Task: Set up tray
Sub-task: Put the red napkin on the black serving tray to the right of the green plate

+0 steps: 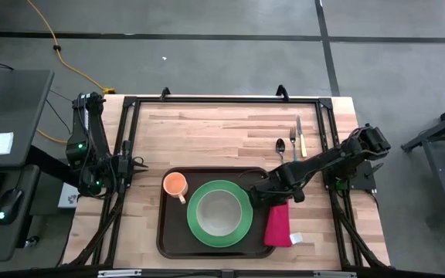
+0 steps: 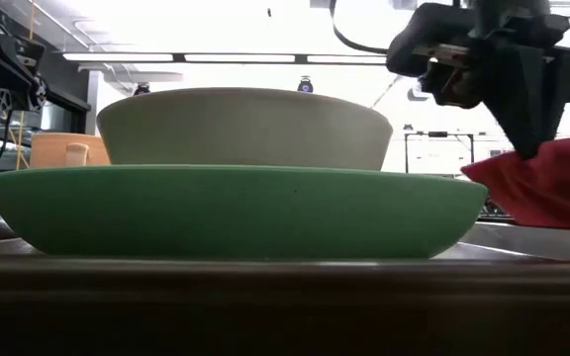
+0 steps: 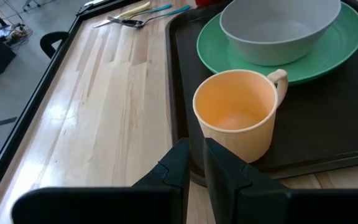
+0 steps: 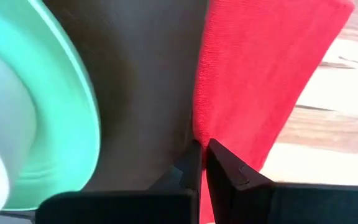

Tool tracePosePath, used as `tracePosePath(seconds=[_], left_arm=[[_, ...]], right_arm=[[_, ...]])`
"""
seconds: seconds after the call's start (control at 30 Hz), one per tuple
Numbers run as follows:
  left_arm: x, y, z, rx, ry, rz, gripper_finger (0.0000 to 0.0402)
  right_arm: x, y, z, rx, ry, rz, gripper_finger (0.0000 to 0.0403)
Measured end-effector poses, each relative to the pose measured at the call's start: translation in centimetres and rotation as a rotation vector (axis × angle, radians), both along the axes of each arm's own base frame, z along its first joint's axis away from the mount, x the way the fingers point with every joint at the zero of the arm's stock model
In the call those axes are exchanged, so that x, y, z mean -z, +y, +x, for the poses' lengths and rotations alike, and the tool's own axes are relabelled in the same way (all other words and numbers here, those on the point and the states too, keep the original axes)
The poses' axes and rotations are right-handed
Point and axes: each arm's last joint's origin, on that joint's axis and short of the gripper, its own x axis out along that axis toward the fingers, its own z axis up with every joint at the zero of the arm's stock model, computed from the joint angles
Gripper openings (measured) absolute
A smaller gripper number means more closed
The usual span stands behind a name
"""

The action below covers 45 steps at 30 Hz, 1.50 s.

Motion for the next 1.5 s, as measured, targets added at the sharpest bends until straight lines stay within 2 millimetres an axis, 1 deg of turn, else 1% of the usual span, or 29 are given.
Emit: tracePosePath(seconds=[0.17, 0.4, 1.0, 1.1, 1.37, 1.5], left_arm=[[0.0, 0.0, 0.0, 0.000, 0.000, 0.001, 0.0079], [0.0, 0.0, 0.0, 0.000, 0.000, 0.003, 0.0079], [0.0, 0.0, 0.0, -0.002, -0.004, 0.004, 0.0079], [0.0, 0.0, 0.0, -0.004, -0.010, 0.006, 0.0079], [0.0, 0.0, 0.0, -0.006, -0.014, 0.006, 0.0079], [0.0, 0.0, 0.0, -0.006, -0.014, 0.006, 0.0079]], right_arm=[[0.0, -0.5, 0.3, 0.006, -0.019, 0.004, 0.0000], [-0.1, -0.3, 1.0, 0.013, -0.080, 0.015, 0.0000], [0.0, -0.4, 1.0, 0.038, -0.076, 0.003, 0.0000], [0.3, -0.5, 1.2, 0.041, -0.069, 0.007, 0.0000], [2.9, -0.2, 3.0, 0.013, -0.067, 0.062, 0.0000], [3.2, -0.2, 3.1, 0.016, -0.055, 0.068, 0.0000]])
